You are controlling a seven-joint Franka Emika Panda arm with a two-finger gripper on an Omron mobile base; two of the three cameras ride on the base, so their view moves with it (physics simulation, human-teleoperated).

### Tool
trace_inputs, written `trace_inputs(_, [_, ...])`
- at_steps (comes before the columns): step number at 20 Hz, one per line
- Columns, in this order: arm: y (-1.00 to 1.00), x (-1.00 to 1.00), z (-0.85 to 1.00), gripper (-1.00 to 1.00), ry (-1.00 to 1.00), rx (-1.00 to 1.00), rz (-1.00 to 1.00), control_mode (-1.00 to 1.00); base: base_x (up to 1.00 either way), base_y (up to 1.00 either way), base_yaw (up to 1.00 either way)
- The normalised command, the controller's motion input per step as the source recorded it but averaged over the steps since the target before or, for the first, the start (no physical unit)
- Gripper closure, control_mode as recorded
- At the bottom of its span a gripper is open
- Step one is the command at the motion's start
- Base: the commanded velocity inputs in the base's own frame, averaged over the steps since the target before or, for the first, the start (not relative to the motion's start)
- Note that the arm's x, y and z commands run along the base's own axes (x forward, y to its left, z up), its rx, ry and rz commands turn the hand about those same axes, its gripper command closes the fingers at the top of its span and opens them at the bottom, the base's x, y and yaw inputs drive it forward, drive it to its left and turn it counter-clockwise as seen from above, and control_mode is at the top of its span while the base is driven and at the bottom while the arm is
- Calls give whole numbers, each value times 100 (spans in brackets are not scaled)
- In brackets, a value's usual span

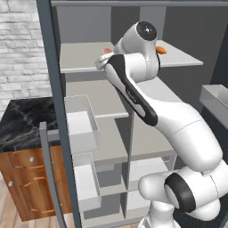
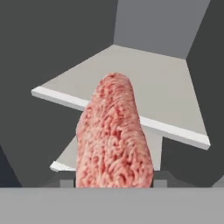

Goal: There's a steak in the fridge that needs to be moved to the freezer for freezing. Pick up the steak from the fridge, place it on any shelf in the freezer, and close the fridge and freezer doors when done.

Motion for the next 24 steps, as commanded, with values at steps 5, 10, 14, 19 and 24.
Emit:
trace_inputs(5, [5,57,-2,100,1,0,0,-100,0,0,0])
trace_inputs(10, [19,65,-21,100,0,0,-2,-100,0,0,0])
trace_inputs(14, [3,70,-24,100,4,0,-1,-100,0,0,0])
trace_inputs(19, [5,69,-14,100,5,0,0,-100,0,0,0])
trace_inputs(24, [9,56,-12,100,0,0,0,-100,0,0,0])
